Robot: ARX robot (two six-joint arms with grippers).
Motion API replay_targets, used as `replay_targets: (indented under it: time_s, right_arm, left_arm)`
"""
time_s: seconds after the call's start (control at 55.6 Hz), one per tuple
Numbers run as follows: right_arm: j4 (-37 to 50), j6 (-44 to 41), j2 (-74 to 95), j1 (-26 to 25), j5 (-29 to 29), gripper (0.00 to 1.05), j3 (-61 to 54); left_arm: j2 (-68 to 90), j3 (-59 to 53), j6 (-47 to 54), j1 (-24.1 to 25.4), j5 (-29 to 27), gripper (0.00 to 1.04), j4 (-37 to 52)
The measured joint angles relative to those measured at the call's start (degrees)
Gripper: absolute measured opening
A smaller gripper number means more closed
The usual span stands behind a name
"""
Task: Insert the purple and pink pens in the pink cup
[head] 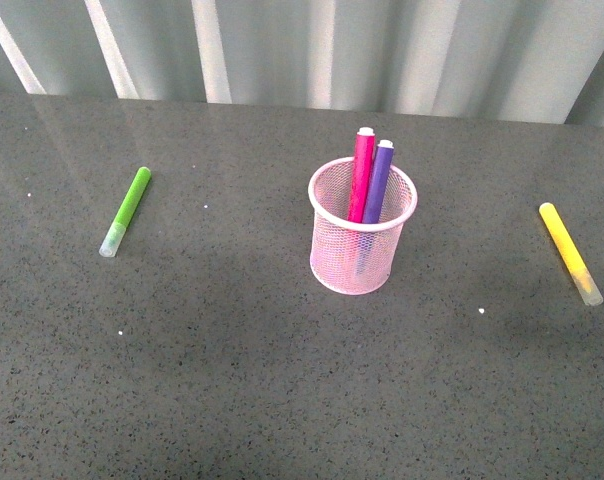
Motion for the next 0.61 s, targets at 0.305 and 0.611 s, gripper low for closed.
replay_targets:
  time_s: [0.305, 0.611]
  right_arm:
    - [0.0, 0.0, 0.0, 0.0, 0.0, 0.98, 0.0]
    - [0.0, 0.0, 0.0, 0.0, 0.0, 0.98, 0.0]
  left_arm:
    - [0.0, 0.0, 0.0, 0.0, 0.0, 0.98, 0.0]
    - [0.0, 0.0, 0.0, 0.0, 0.0, 0.98, 0.0]
